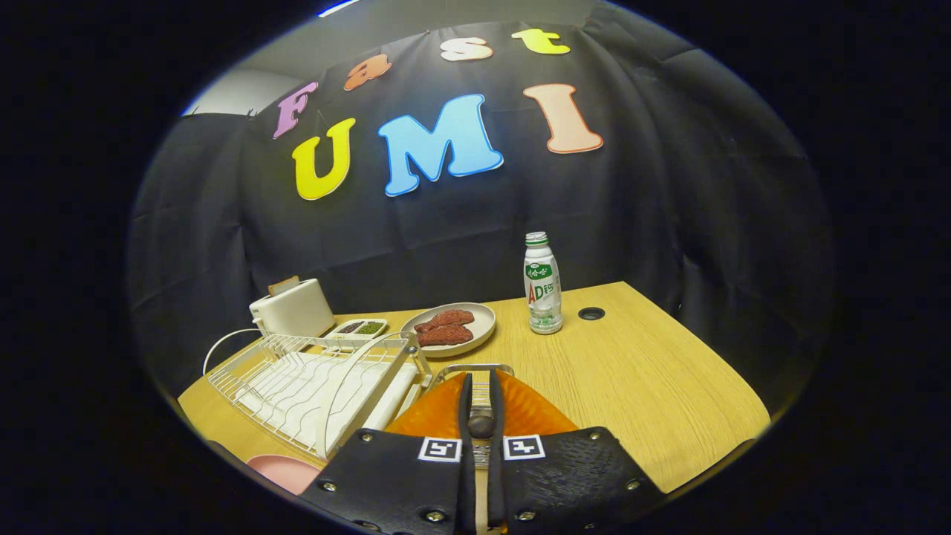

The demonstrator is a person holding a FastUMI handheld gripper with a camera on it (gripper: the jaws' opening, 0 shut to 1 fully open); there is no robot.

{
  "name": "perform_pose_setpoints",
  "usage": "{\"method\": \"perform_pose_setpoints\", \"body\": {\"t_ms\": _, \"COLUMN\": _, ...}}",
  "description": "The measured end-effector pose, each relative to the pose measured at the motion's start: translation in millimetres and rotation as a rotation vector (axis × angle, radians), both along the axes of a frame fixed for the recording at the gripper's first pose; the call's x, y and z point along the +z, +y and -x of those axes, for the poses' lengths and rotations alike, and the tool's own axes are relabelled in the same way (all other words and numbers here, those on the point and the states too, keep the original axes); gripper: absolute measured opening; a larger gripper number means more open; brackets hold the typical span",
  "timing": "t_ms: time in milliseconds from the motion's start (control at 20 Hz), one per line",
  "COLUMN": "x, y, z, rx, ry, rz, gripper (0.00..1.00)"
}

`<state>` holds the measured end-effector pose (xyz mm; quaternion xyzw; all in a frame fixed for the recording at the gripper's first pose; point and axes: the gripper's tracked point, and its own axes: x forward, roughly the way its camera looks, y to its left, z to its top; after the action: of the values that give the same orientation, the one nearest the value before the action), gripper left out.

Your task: Take the plate from the dish rack, then take the spoon from the basket and place it into the plate.

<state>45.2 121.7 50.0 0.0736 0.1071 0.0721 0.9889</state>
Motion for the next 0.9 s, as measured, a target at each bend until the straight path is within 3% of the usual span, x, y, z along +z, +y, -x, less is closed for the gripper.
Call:
{"method": "perform_pose_setpoints", "body": {"t_ms": 350, "x": 53, "y": -4, "z": 20, "rx": -0.003, "ry": -0.023, "rz": 0.055, "gripper": 0.06}}
{"method": "perform_pose_setpoints", "body": {"t_ms": 900, "x": 123, "y": 17, "z": 95, "rx": 0.035, "ry": -0.081, "rz": 0.071, "gripper": 0.06}}
